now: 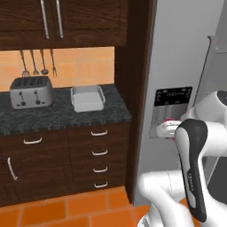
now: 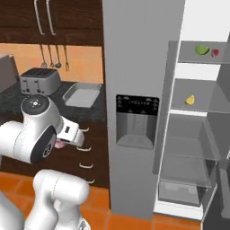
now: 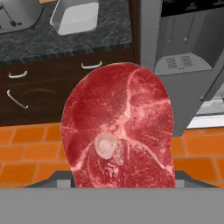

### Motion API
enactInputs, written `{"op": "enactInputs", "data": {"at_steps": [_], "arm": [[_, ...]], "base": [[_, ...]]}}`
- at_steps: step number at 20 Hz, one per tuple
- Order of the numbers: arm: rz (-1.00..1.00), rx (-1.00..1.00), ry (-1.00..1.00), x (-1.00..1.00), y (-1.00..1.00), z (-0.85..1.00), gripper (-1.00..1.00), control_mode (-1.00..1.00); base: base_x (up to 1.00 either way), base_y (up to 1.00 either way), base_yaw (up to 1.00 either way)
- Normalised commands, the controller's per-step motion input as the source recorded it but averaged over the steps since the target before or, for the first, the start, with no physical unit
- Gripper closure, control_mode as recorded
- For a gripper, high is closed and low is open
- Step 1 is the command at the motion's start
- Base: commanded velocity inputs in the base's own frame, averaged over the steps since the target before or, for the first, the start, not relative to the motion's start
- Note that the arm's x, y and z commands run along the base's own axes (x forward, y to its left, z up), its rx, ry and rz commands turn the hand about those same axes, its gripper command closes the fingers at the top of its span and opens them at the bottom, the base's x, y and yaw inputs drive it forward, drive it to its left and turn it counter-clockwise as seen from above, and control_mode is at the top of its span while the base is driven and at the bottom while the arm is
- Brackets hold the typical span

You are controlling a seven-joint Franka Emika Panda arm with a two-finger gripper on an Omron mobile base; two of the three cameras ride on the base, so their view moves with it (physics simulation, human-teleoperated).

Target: Place one lemon wedge and one steak in each tupperware on the nearby counter, to pack two identical lunches.

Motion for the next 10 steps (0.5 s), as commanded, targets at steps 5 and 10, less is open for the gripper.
{"op": "enactInputs", "data": {"at_steps": [5,10], "arm": [[0.0,0.0,0.0,0.0,0.0,0.0,1.0,1.0],[0.0,0.0,0.0,0.0,0.0,0.0,1.0,1.0]], "base": [[0.44,1.0,-0.09],[0.45,0.99,-0.06]]}}
